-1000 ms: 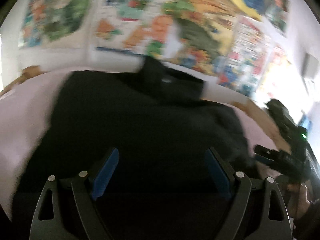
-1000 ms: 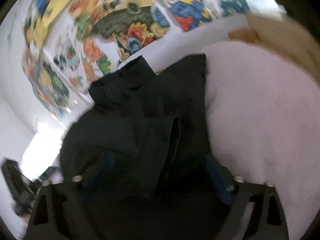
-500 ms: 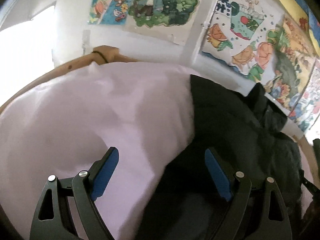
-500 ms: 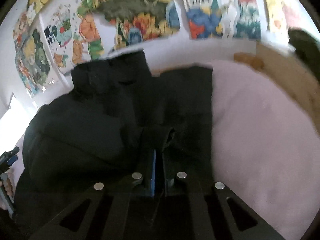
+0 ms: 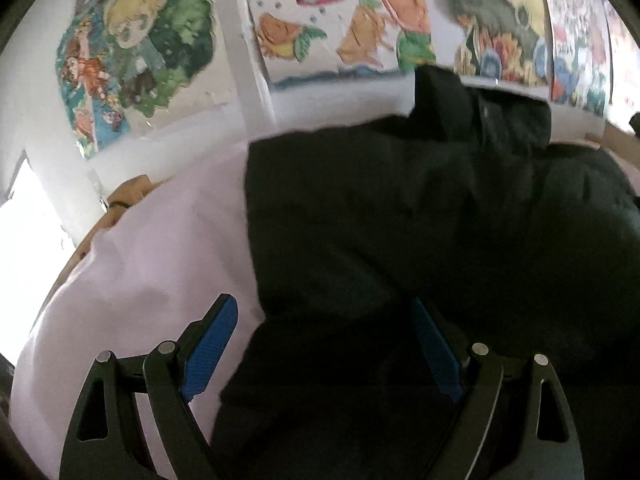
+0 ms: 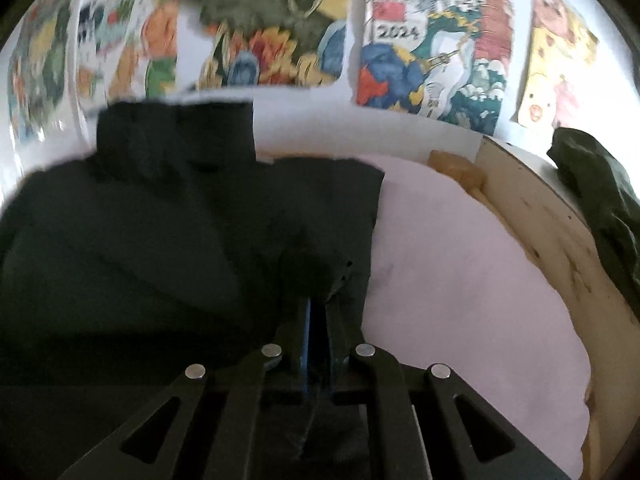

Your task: Fold large clothes

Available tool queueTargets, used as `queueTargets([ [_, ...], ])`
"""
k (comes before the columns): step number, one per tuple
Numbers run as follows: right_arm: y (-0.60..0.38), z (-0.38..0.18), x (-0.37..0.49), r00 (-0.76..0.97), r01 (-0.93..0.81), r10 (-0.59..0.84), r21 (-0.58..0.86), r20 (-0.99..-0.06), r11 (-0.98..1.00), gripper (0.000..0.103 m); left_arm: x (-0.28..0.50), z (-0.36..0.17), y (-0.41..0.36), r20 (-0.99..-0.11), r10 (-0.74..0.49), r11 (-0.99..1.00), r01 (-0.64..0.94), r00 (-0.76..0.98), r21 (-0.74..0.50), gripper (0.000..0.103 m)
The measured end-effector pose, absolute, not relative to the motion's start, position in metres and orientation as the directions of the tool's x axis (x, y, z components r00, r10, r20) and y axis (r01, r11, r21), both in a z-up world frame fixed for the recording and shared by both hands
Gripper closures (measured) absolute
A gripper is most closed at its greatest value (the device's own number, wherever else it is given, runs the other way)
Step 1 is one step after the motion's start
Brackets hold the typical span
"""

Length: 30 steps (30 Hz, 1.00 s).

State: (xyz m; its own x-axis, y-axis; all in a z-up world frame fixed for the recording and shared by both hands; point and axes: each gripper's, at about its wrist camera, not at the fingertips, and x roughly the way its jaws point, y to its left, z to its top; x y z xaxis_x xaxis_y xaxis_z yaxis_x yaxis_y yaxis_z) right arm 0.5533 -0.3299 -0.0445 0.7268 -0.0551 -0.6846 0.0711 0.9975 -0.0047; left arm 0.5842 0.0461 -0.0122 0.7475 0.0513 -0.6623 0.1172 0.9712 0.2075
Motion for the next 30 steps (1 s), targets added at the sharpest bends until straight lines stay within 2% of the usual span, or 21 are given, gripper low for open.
queueTargets([
  [8, -0.320, -0.080, 0.569, 0.677, 0.026, -0.079, -0.084, -0.732, 0.996, 0.093, 0.596, -0.039, 0.053, -0.677, 0.012, 0.979, 0.131, 0.736, 0.159, 0.013],
  [13, -0.317, -0.095, 0.573, 0.668, 0.011, -0.089, -0.110, -0.739, 0.994, 0.092, 0.603, -0.052, 0.061, -0.697, -0.016, 0.989, 0.115, 0.717, 0.096, 0.001],
  [19, -0.316, -0.095, 0.569, 0.683, 0.019, -0.090, -0.105, -0.725, 0.994, 0.092, 0.603, -0.049, 0.070, -0.704, -0.061, 0.993, 0.112, 0.707, 0.027, 0.001],
  [22, -0.324, -0.086, 0.562, 0.708, 0.023, -0.047, -0.044, -0.705, 0.999, 0.092, 0.598, -0.037, 0.076, -0.697, -0.062, 0.995, 0.096, 0.714, 0.009, 0.001],
  [23, -0.327, -0.082, 0.560, 0.717, 0.020, -0.029, -0.021, -0.696, 1.000, 0.089, 0.594, -0.032, 0.077, -0.693, -0.056, 0.996, 0.085, 0.718, 0.007, 0.001],
  [25, -0.337, -0.070, 0.553, 0.738, 0.000, 0.031, 0.046, -0.674, 0.999, 0.073, 0.587, -0.022, 0.081, -0.676, -0.064, 0.997, 0.078, 0.734, -0.010, 0.001],
  [27, -0.343, -0.056, 0.547, 0.759, -0.005, 0.059, 0.086, -0.648, 0.996, 0.037, 0.577, -0.008, 0.083, -0.653, -0.092, 0.995, 0.091, 0.752, -0.034, 0.002],
  [28, -0.345, -0.050, 0.543, 0.770, -0.012, 0.076, 0.106, -0.634, 0.994, 0.032, 0.573, -0.002, 0.084, -0.643, -0.099, 0.995, 0.097, 0.759, -0.038, 0.002],
  [30, -0.350, -0.034, 0.540, 0.775, -0.032, 0.117, 0.146, -0.621, 0.989, 0.031, 0.569, 0.014, 0.081, -0.623, -0.130, 0.991, 0.127, 0.772, -0.050, 0.002],
])
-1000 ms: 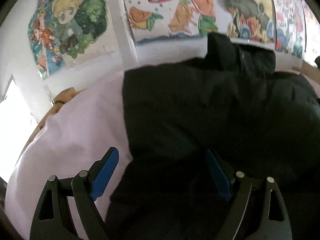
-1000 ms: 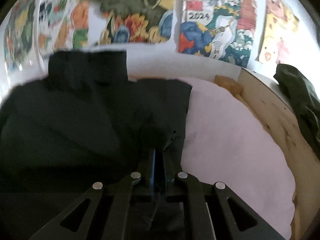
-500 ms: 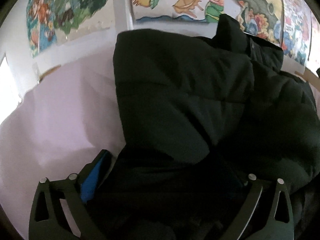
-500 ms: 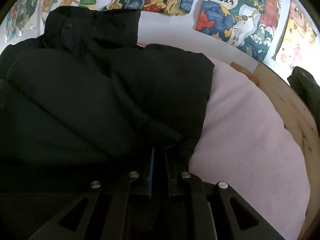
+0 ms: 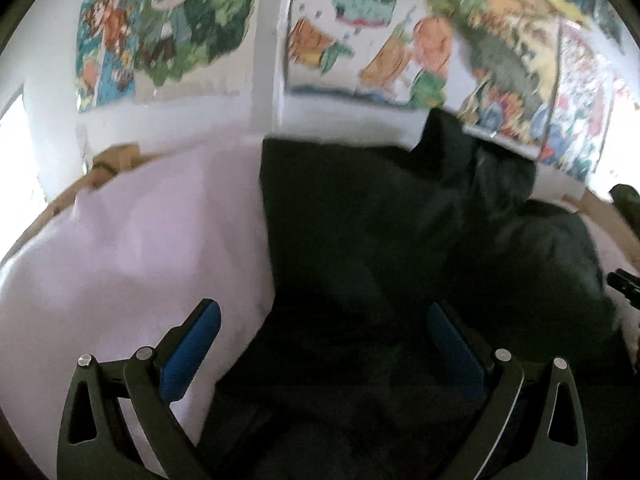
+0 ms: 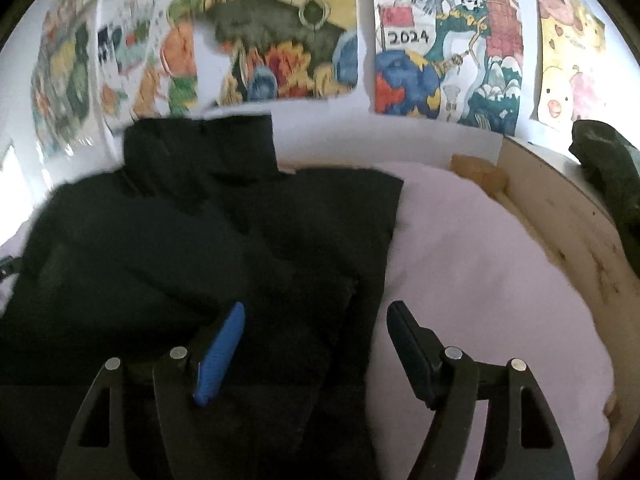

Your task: Fold large clothes

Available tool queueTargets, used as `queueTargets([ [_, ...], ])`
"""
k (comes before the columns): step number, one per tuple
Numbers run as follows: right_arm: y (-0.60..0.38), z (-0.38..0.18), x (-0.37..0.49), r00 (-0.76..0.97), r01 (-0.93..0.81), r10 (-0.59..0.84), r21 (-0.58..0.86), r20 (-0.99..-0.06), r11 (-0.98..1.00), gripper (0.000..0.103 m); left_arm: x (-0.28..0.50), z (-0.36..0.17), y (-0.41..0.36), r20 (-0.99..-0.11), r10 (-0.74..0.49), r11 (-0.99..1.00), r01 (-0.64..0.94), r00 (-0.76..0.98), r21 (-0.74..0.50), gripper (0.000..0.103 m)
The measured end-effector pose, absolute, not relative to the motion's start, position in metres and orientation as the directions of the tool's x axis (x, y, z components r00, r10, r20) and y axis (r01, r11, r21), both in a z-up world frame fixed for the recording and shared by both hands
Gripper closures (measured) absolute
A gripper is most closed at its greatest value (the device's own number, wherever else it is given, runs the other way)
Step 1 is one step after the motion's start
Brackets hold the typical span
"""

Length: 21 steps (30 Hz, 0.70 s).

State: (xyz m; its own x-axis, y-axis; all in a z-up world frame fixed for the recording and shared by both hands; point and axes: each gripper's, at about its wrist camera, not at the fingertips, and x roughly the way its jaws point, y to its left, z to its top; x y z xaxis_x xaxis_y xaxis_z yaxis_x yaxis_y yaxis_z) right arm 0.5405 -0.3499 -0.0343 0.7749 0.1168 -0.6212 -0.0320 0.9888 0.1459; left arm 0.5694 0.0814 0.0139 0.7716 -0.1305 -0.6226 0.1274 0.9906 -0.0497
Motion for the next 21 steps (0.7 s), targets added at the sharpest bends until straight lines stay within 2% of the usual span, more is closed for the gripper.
queueTargets([
  [6, -0.345, 0.004, 0.584, 0.749, -0.096, 0.180, 0.164, -0.637, 0.982, 0.029, 0.611, 0.064, 0.041, -0.590, -0.232, 0.968, 0.244, 0.773, -0.060, 0.001],
  [9, -0.337, 0.021, 0.630, 0.732, -0.090, 0.212, 0.216, -0.648, 0.972, 0.029, 0.653, 0.075, 0.015, -0.607, -0.268, 0.956, 0.282, 0.748, -0.074, 0.001],
  [14, -0.327, 0.030, 0.696, 0.736, -0.030, 0.242, 0.327, -0.632, 0.945, 0.029, 0.716, 0.073, -0.009, -0.589, -0.293, 0.955, 0.262, 0.753, -0.140, 0.002],
  [18, -0.323, 0.028, 0.731, 0.759, 0.017, 0.226, 0.366, -0.611, 0.931, 0.030, 0.752, 0.065, -0.022, -0.610, -0.261, 0.964, 0.236, 0.748, -0.123, 0.002],
  [19, -0.322, 0.026, 0.738, 0.759, 0.023, 0.225, 0.370, -0.611, 0.929, 0.032, 0.757, 0.064, -0.024, -0.605, -0.254, 0.966, 0.232, 0.754, -0.115, 0.002],
  [21, -0.319, 0.021, 0.751, 0.756, 0.032, 0.219, 0.369, -0.617, 0.929, 0.045, 0.766, 0.062, -0.023, -0.593, -0.234, 0.971, 0.210, 0.770, -0.109, 0.004],
])
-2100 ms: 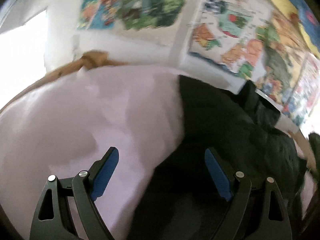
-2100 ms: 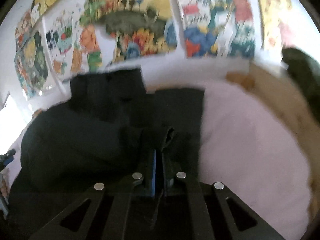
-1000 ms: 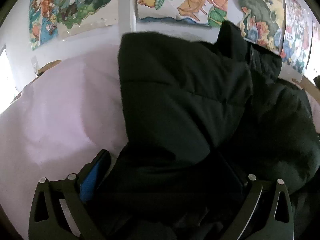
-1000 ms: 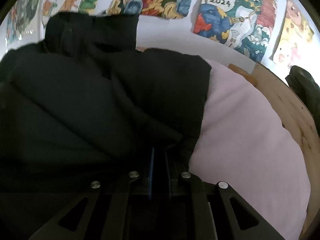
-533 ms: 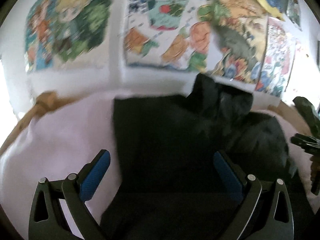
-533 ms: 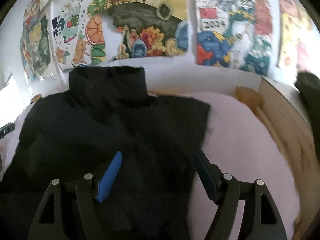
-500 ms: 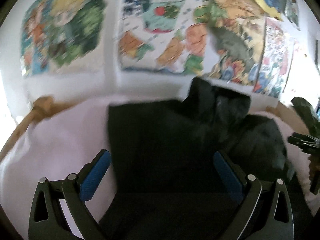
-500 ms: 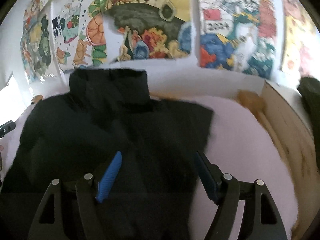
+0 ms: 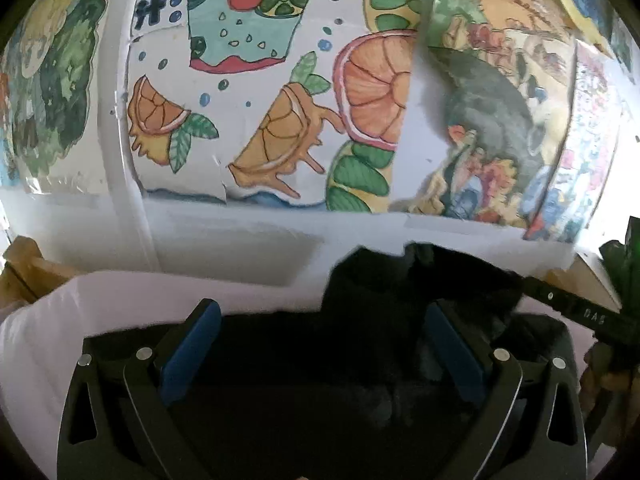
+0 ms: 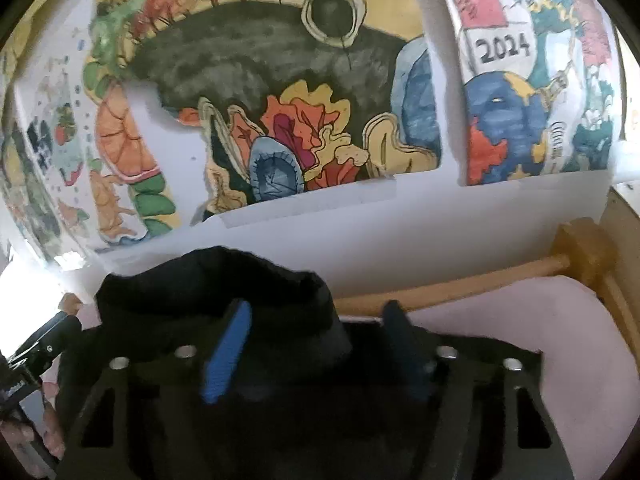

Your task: Fold large clothes

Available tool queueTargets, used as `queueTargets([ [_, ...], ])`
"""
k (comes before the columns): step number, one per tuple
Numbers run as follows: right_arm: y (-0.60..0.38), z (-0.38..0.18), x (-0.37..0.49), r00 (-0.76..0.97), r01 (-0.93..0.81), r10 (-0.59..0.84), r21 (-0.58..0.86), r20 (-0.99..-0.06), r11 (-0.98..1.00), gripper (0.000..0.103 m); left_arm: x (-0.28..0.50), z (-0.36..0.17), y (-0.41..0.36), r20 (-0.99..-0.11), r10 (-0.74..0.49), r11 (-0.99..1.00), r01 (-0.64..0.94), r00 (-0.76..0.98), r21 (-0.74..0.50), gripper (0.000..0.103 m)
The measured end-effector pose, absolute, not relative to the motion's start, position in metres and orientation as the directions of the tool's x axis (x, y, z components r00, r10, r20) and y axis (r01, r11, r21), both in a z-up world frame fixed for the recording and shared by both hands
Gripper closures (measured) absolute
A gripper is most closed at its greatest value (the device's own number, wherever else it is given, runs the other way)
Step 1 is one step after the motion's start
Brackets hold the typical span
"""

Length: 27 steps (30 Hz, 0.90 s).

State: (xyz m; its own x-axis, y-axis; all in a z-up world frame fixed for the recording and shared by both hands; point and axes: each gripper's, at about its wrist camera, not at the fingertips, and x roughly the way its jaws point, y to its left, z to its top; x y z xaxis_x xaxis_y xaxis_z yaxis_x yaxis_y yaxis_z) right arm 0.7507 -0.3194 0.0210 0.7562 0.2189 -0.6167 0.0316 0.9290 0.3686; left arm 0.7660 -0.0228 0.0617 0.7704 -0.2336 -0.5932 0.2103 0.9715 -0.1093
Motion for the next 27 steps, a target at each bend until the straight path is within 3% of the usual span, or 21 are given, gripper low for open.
queueTargets([
  [2, -0.317, 0.014, 0.759, 0.747, 0.044, 0.211, 0.363, -0.631, 0.931, 0.053, 0.772, 0.058, -0.019, -0.592, -0.229, 0.973, 0.185, 0.773, -0.135, 0.009],
  [3, -0.317, 0.009, 0.760, 0.743, 0.047, 0.213, 0.368, -0.635, 0.929, 0.060, 0.777, 0.055, -0.015, -0.591, -0.239, 0.971, 0.171, 0.770, -0.170, 0.018],
  [4, -0.318, 0.006, 0.761, 0.742, 0.045, 0.224, 0.380, -0.631, 0.924, 0.064, 0.778, 0.054, -0.012, -0.588, -0.257, 0.965, 0.169, 0.767, -0.201, 0.031],
  [5, -0.318, 0.004, 0.760, 0.745, 0.034, 0.243, 0.400, -0.621, 0.916, 0.074, 0.781, 0.052, -0.011, -0.590, -0.271, 0.960, 0.167, 0.760, -0.226, 0.039],
  [6, -0.318, 0.004, 0.759, 0.746, 0.025, 0.256, 0.410, -0.614, 0.912, 0.083, 0.784, 0.051, -0.010, -0.596, -0.281, 0.956, 0.167, 0.752, -0.240, 0.055],
  [7, -0.318, 0.004, 0.756, 0.748, 0.017, 0.254, 0.400, -0.613, 0.917, 0.087, 0.786, 0.050, -0.010, -0.601, -0.297, 0.951, 0.175, 0.742, -0.253, 0.075],
  [9, -0.315, 0.007, 0.750, 0.752, -0.011, 0.251, 0.368, -0.609, 0.930, 0.091, 0.787, 0.051, -0.011, -0.600, -0.334, 0.939, 0.202, 0.727, -0.278, 0.094],
  [11, -0.312, 0.011, 0.743, 0.754, -0.036, 0.259, 0.355, -0.603, 0.934, 0.092, 0.781, 0.055, -0.010, -0.589, -0.340, 0.937, 0.206, 0.734, -0.284, 0.099],
  [18, -0.317, 0.030, 0.679, 0.783, -0.168, 0.305, 0.287, -0.542, 0.943, 0.094, 0.715, 0.067, 0.006, -0.512, -0.356, 0.929, 0.237, 0.782, -0.285, 0.100],
  [27, -0.306, 0.025, 0.593, 0.775, -0.280, 0.328, 0.172, -0.541, 0.944, 0.095, 0.629, 0.060, 0.015, -0.549, -0.380, 0.924, 0.283, 0.744, -0.255, 0.101],
])
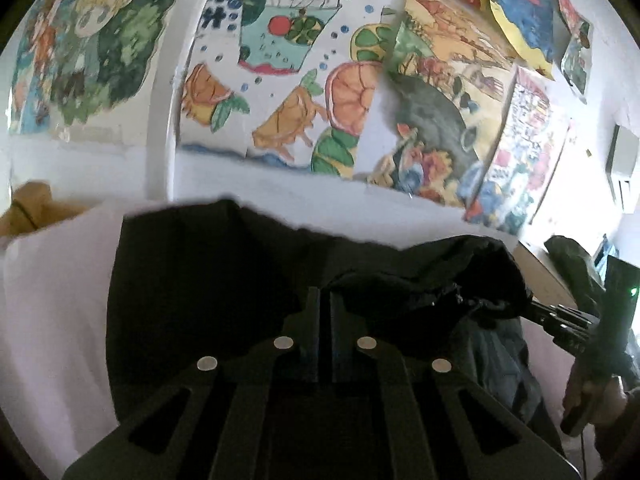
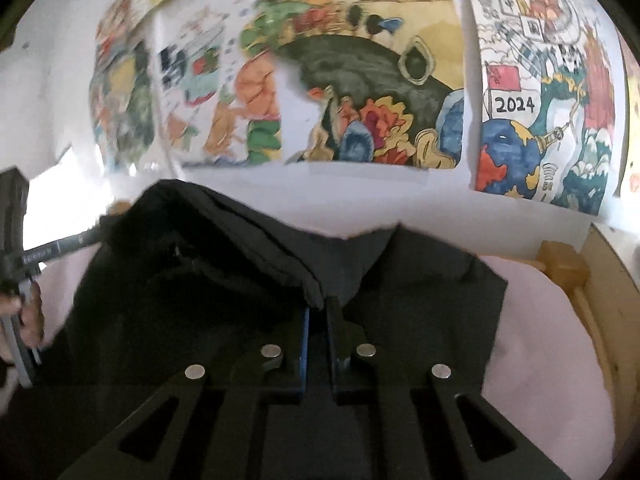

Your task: Fold large clothes

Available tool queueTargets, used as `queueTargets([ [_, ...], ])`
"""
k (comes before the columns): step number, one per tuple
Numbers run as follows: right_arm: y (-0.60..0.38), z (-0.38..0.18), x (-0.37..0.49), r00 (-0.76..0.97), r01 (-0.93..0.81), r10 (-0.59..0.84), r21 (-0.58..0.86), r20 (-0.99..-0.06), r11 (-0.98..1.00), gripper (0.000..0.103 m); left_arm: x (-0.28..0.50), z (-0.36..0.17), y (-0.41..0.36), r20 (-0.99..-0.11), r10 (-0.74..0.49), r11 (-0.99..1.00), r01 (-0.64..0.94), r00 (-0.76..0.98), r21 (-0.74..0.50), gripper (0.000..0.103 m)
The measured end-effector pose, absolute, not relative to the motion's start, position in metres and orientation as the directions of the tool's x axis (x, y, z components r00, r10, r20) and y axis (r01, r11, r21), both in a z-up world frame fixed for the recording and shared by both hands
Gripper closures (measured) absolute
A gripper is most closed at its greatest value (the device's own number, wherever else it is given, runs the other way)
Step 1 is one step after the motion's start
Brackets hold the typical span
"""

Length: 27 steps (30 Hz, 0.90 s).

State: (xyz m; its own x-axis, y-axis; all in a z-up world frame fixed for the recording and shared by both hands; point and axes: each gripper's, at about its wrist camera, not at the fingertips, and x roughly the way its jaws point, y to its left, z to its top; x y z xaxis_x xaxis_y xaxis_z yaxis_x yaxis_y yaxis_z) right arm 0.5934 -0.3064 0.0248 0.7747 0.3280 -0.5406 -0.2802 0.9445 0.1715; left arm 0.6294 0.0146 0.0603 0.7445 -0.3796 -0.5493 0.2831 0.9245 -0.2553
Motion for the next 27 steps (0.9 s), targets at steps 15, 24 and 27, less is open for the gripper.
queueTargets([
  [15, -0.309, 0.043, 0.571, 0.807, -0.251, 0.298, 0.161, -0.509, 0.954, 0.094, 0.633, 0.015, 0.016, -0.626, -0.293, 0.955, 0.257, 0.723, -0.150, 0.102],
  [24, -0.266, 0.057, 0.641, 0.755, -0.261, 0.359, 0.249, -0.549, 0.932, 0.094, 0.632, 0.020, 0.016, -0.634, -0.315, 0.947, 0.281, 0.706, -0.158, 0.102],
  [27, -0.247, 0.029, 0.649, 0.709, -0.265, 0.344, 0.219, -0.615, 0.939, 0.094, 0.628, 0.026, 0.017, -0.647, -0.330, 0.941, 0.299, 0.688, -0.162, 0.101],
])
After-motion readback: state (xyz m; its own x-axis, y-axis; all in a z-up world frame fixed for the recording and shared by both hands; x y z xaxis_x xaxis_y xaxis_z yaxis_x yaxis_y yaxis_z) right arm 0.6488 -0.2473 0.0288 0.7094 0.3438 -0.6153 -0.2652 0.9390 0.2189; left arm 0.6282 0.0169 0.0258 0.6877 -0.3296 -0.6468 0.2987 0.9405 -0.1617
